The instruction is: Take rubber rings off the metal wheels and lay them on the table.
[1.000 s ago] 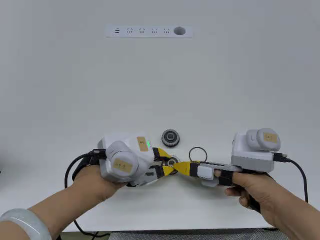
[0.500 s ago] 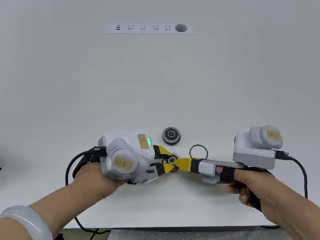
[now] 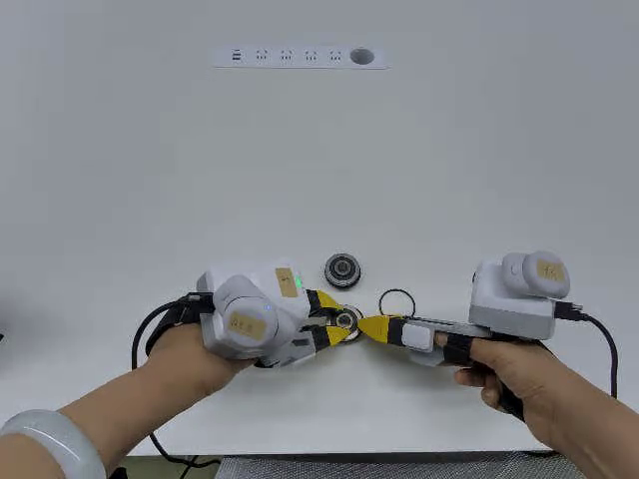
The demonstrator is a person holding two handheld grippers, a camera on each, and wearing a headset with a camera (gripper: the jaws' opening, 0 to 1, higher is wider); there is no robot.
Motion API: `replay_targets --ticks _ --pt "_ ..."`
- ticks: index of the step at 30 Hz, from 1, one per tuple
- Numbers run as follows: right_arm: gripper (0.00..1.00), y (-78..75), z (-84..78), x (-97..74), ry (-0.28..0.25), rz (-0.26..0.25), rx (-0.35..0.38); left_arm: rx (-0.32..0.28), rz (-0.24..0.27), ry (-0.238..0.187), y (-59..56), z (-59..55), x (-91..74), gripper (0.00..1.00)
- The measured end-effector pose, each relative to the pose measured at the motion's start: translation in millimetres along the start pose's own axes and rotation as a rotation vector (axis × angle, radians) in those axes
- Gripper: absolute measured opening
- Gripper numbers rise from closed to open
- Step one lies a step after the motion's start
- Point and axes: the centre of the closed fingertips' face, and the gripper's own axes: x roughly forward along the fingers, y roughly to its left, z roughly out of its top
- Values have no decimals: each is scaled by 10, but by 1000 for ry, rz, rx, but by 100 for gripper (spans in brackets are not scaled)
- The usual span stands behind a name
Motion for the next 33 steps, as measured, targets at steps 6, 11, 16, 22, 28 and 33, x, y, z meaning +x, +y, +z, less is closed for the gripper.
replay_targets --ticks 6,11,16,22,28,33 --pt "4 -12 2 -1 0 -4 -11 -1 0 0 3 -2 4 13" --pt "2 0 12 -17 -3 -7 -16 0 -2 1 3 1 5 13" --pt "2 17 18 -14 -4 -9 -12 1 -2 4 2 3 6 13" --pt "2 56 23 -6 -4 -6 -10 0 -1 6 7 -4 10 13" --pt "1 104 23 -1 -2 0 -16 3 -2 8 8 -10 13 13" --pt "1 116 28 3 -3 8 -16 5 -2 9 8 -13 14 13"
